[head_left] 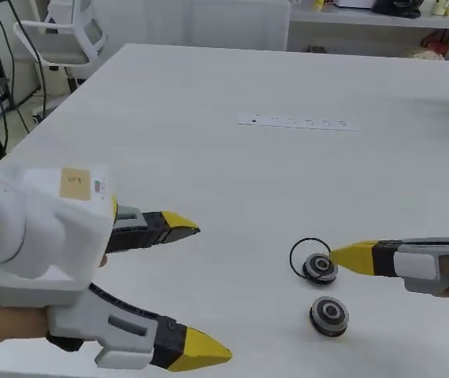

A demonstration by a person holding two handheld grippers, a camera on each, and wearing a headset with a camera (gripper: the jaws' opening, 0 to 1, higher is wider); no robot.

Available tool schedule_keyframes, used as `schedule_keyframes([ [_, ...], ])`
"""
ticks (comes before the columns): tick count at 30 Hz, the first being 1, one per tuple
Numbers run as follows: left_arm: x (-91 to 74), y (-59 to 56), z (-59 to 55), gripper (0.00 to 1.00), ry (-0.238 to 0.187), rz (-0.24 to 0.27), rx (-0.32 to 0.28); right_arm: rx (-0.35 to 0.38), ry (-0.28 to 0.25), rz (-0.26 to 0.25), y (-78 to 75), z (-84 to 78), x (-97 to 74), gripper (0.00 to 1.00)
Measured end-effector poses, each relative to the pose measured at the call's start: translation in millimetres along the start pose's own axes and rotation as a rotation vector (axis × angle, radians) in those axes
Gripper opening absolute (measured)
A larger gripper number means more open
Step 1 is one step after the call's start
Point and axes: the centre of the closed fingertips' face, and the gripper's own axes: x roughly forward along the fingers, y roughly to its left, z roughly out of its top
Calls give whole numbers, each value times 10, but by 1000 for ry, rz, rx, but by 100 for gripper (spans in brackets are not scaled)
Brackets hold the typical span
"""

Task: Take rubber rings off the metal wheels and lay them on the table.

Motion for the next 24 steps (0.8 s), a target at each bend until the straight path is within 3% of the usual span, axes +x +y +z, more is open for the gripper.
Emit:
schedule_keyframes([
  [5,-22,53,33,80,-30,30,-18,-12,14,28,138,0,171,0],
  [9,9,0,17,79,-51,31,-40,-38,72,8,130,-139,295,0],
  [11,17,-62,-46,79,-14,-2,-39,-40,104,6,114,-232,330,0],
  [13,31,-29,-56,79,-4,15,-16,-36,123,8,105,-283,351,0],
  [17,47,-71,-73,79,-13,-14,-59,-5,125,20,102,-322,395,0],
  [21,94,-114,-191,81,43,-31,-51,21,160,8,48,-454,454,0],
  [24,95,-140,-216,82,54,-47,-55,5,189,3,35,-540,492,0],
])
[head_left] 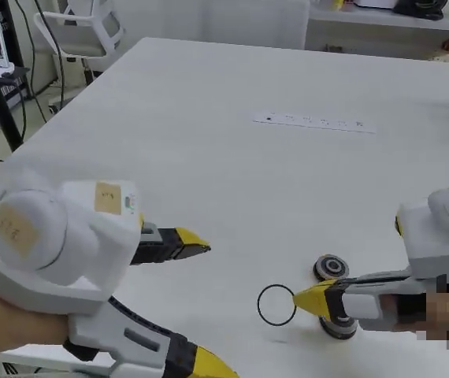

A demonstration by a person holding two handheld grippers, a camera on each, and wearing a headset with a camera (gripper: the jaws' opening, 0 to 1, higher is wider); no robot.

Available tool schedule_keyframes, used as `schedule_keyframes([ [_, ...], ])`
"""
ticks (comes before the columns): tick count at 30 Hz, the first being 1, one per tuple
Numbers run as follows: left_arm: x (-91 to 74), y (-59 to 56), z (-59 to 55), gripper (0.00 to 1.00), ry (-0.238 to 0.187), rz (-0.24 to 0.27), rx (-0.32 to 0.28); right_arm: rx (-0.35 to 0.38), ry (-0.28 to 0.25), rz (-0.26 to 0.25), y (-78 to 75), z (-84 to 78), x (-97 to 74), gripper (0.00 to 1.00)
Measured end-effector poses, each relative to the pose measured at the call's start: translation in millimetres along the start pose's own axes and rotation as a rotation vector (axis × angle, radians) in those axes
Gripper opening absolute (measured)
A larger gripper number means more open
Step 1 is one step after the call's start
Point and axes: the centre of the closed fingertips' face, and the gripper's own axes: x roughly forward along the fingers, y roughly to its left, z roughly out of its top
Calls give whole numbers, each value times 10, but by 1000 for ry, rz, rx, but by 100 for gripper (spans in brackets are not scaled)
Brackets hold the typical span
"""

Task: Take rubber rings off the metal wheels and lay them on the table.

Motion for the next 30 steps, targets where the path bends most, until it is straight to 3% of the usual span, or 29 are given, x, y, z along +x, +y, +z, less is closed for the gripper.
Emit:
schedule_keyframes([
  [5,-6,30,-24,81,3,5,-12,-46,57,-15,-51,-127,71,0],
  [10,-2,37,-62,80,20,5,-8,-71,36,-28,-82,-80,78,0],
  [17,6,34,-119,79,48,1,1,-152,33,-48,-103,-73,114,11],
  [20,4,38,-133,79,56,3,3,-157,25,-47,-105,-51,112,16],
  [25,4,26,-127,78,55,1,6,-151,4,-61,-145,18,61,16],
  [30,7,8,-123,78,57,-4,9,-144,-52,-82,-191,161,-34,16],
])
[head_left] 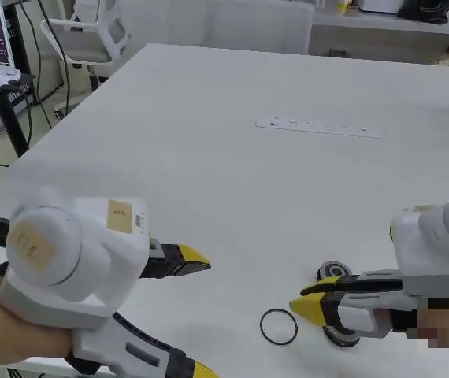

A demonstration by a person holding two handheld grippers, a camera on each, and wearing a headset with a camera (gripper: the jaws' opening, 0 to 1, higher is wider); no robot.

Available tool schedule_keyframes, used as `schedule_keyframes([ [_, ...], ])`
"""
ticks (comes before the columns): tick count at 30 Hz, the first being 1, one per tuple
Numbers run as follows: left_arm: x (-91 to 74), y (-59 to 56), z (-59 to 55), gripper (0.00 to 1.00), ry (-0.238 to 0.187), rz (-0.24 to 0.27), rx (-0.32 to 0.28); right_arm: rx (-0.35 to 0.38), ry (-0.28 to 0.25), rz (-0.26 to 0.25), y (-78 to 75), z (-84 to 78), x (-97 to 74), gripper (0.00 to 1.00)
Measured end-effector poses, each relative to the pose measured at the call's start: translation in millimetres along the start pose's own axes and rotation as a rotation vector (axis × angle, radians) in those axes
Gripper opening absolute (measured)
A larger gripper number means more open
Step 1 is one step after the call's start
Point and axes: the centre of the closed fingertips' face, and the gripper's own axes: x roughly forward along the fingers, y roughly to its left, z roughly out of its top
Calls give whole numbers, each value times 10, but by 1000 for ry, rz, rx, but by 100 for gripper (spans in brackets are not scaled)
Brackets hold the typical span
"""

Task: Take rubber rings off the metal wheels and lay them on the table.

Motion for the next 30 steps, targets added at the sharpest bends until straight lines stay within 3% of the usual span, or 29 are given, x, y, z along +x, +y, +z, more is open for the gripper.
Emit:
schedule_keyframes([
  [5,-1,-7,2,78,3,0,4,-3,-33,-13,-14,99,-62,18],
  [9,-9,-19,50,79,-23,-6,-10,-42,-27,-29,-35,112,-93,17],
  [21,-12,-21,85,77,-31,-4,-10,-122,-40,-92,-155,195,-289,20],
  [25,-46,-6,190,77,-68,-1,-13,-109,-60,-116,-212,218,-378,19],
  [30,-78,-3,328,78,-66,2,29,-87,-81,-132,-271,224,-467,19],
])
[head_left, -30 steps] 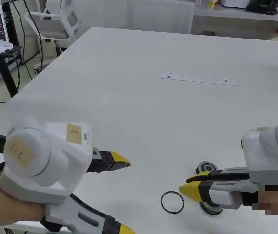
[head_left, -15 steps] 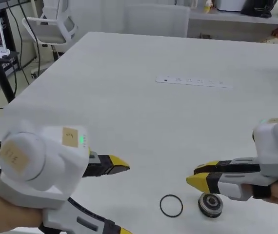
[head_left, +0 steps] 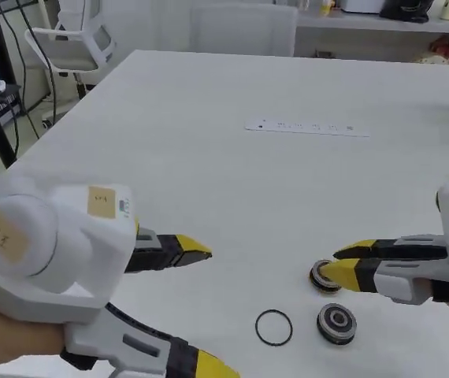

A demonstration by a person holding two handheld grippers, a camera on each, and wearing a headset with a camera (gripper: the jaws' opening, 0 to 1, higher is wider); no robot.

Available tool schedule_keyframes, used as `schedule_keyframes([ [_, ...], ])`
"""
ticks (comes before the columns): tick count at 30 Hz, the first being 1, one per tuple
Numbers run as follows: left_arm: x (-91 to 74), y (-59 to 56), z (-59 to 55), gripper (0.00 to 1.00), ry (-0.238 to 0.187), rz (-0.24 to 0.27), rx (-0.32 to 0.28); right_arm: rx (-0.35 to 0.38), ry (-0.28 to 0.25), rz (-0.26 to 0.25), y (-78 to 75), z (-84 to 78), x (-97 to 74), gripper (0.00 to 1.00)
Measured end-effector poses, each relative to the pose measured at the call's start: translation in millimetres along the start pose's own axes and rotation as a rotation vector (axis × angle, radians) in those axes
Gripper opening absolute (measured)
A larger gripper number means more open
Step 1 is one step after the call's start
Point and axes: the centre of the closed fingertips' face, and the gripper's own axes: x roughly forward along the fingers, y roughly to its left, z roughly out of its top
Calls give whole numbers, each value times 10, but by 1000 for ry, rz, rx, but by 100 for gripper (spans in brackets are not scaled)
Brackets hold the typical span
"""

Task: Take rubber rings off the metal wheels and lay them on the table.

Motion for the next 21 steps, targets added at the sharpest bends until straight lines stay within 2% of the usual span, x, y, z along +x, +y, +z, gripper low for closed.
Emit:
schedule_keyframes([
  [2,5,-4,80,77,-6,-8,18,15,-3,3,-26,-21,-28,19],
  [3,20,-7,112,76,-6,-17,30,40,1,22,-15,-49,-42,18],
  [6,68,5,170,75,0,-28,49,65,-1,24,-63,-88,-88,18],
  [9,112,20,268,76,-12,-39,79,107,-22,23,-118,-94,-144,17],
  [12,154,68,396,76,-35,-43,101,152,-35,39,-139,-112,-178,17],
  [17,239,168,616,75,-85,-35,122,157,-25,53,-124,-150,-193,17],
  [21,344,249,724,71,-111,-28,135,173,-7,77,-94,-207,-196,17],
])
